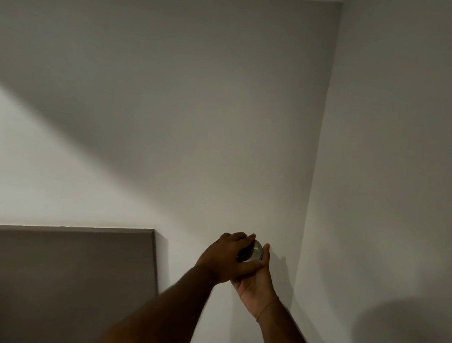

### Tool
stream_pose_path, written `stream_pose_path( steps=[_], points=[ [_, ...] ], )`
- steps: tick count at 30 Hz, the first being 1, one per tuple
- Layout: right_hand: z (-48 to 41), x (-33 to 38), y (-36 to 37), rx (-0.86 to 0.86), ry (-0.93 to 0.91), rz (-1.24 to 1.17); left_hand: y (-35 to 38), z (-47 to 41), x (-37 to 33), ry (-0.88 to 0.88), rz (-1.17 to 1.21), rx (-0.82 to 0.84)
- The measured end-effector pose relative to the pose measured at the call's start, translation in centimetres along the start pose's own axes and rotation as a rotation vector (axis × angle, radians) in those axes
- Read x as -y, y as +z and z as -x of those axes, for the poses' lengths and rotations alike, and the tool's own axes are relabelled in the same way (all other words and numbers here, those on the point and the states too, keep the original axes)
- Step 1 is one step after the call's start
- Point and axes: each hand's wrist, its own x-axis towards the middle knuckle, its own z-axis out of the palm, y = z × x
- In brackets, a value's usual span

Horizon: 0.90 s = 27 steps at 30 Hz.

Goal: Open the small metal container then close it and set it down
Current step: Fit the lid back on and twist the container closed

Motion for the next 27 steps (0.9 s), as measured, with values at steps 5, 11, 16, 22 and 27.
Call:
stream_pose_path(
  steps=[5,11,16,22,27],
  points=[
    [0.5,0.0,-0.3,-0.005,0.055,-0.014,-0.1,0.1,0.2,0.008,-0.004,0.061],
    [0.8,0.3,-0.6,0.021,0.139,-0.112,-0.5,-0.2,0.2,0.027,-0.013,0.105],
    [1.9,0.7,-0.6,0.048,0.196,-0.08,-0.1,0.7,0.5,0.024,-0.01,0.126],
    [3.3,1.5,0.9,0.001,0.218,0.19,1.0,2.8,1.4,-0.003,0.089,0.054],
    [3.8,0.7,-0.5,-0.106,0.193,0.334,1.9,4.1,2.1,-0.013,0.115,0.085]
  ],
)
